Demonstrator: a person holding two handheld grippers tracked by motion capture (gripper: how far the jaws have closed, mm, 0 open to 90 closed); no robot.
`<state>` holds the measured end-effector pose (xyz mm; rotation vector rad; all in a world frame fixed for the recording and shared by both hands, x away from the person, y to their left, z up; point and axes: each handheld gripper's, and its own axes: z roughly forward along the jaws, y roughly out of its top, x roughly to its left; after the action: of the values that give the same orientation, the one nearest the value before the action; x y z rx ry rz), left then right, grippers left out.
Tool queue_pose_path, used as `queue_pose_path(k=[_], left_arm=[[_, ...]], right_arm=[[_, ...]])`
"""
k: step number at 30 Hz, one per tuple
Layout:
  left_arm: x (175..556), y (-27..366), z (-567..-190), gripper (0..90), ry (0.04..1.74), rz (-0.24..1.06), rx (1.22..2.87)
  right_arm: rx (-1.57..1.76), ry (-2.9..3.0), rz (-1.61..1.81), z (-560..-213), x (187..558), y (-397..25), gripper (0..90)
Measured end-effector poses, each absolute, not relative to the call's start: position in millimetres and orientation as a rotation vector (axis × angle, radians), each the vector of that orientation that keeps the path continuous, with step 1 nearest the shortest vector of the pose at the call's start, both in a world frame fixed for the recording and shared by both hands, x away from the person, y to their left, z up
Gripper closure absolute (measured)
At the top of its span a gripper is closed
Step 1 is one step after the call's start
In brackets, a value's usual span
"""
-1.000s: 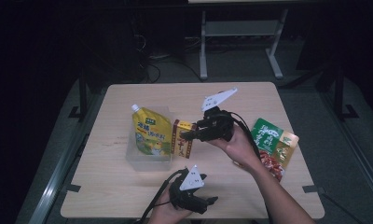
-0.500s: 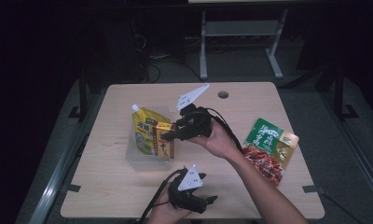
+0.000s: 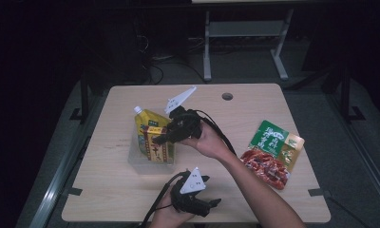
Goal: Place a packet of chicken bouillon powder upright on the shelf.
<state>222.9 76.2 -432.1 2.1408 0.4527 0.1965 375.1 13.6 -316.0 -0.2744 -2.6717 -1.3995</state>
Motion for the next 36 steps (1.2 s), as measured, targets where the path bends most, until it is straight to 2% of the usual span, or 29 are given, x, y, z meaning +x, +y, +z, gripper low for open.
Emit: queue_pose_path(k=[36], left_arm=[[220.2,76.4,-432.3,23.0,0.444,0.186,2.132]], right_arm=[[-0.241,-2.750,-1.262,-351.6,374.4,41.5,66.5]])
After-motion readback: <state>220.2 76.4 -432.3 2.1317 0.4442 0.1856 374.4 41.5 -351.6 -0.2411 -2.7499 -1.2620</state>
